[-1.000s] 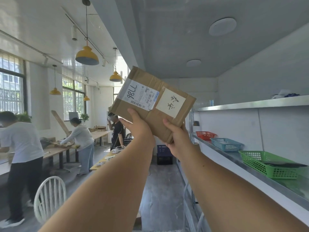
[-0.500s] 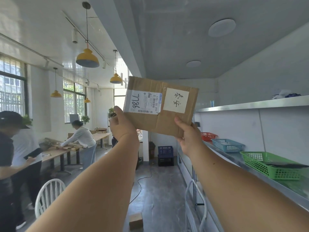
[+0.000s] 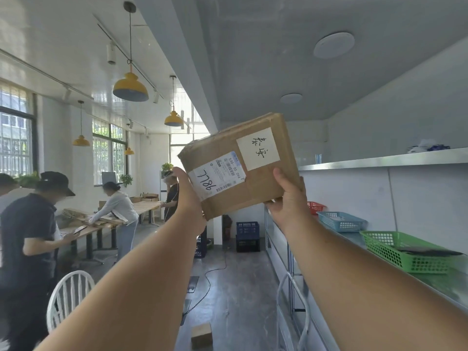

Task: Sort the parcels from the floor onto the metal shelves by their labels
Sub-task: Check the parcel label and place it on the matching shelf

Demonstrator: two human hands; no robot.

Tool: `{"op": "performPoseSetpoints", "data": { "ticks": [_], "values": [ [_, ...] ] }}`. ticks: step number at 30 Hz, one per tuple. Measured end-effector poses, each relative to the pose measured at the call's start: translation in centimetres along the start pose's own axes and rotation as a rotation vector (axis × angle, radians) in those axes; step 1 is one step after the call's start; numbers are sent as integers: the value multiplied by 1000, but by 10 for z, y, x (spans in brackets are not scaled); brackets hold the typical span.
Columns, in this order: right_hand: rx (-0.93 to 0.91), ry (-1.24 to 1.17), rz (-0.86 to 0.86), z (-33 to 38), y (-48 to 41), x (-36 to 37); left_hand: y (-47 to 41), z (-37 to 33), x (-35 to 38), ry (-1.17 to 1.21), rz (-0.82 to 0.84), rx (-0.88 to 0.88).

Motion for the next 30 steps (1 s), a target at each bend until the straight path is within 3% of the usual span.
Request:
{"op": "performPoseSetpoints", "data": {
  "ticks": [5, 12, 17, 30],
  "values": [
    [19, -17, 10, -5, 0, 3, 2, -5, -5, 163, -51, 39],
    [105, 196, 102, -9, 5, 10, 15, 4, -6, 249, 28, -123],
    [80, 322, 39, -7, 0, 11, 10, 1, -25, 148, -102, 11],
    [173, 542, 77, -16, 7, 11, 11, 6, -21, -190, -32, -7]
  ]
}}
Point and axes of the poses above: each hand's wrist, its own y-axis away from the middle knuckle, its own x-axis out of the palm, z = x × y, the point moved 6 cm from there along -y, towards the middle knuckle, and after that the axes turned 9 degrees about x, right-handed, at the moved point
